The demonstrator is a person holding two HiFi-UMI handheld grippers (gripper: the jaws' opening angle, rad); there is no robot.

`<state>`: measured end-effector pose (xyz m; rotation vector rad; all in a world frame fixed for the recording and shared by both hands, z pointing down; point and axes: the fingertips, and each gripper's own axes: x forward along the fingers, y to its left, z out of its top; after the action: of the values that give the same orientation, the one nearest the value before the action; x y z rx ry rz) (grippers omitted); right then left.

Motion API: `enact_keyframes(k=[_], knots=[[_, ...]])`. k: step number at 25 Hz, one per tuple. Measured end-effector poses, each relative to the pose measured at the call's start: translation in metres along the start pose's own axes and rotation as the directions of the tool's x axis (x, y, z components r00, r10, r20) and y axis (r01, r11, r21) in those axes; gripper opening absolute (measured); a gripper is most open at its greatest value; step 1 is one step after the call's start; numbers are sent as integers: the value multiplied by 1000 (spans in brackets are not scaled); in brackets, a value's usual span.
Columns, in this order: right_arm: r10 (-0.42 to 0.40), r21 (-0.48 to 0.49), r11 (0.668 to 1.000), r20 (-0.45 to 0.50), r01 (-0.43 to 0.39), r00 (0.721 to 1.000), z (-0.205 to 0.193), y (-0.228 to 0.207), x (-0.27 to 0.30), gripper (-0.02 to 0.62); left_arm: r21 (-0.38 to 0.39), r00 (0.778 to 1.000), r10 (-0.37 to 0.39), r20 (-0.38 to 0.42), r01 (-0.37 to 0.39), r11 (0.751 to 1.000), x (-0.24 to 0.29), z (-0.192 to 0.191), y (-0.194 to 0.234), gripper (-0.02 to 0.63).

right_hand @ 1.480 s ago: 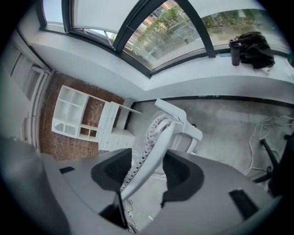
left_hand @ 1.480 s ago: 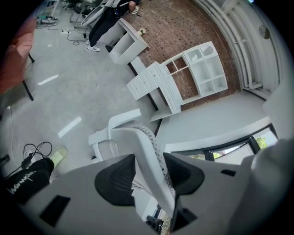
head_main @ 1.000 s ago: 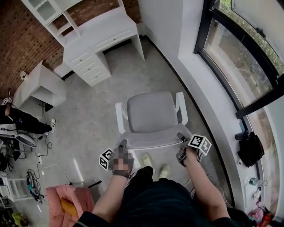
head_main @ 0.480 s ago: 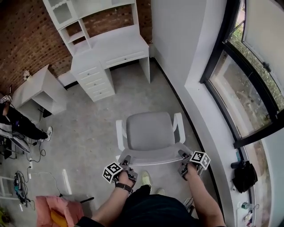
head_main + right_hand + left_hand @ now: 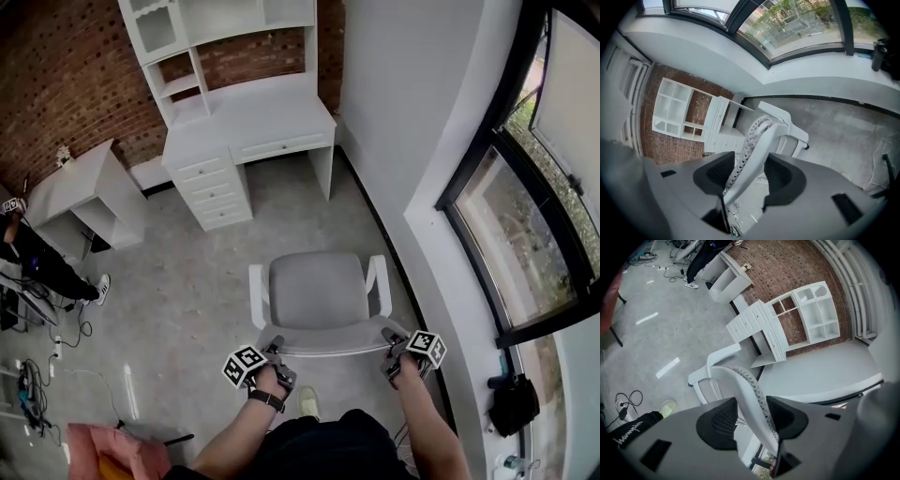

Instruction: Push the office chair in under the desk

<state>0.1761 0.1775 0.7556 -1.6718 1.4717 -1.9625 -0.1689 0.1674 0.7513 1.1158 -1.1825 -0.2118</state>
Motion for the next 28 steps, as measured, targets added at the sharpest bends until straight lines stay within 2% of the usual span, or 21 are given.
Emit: enact_keyframes(k=[7,21,28], knots=[[5,19,1000,9,-5,1000,25,29,38,182,-13,1000,12,1,-12,1000,29,32,-20,176],[37,-28,999,-63,-39,997,117,93,134,183,-65,997,15,78,-10,998,116,91,-81,176],[60,-46,997,-113,-66,992,150,125,177,184,-86,993,12,120,-1,996,150,123,-107,178]])
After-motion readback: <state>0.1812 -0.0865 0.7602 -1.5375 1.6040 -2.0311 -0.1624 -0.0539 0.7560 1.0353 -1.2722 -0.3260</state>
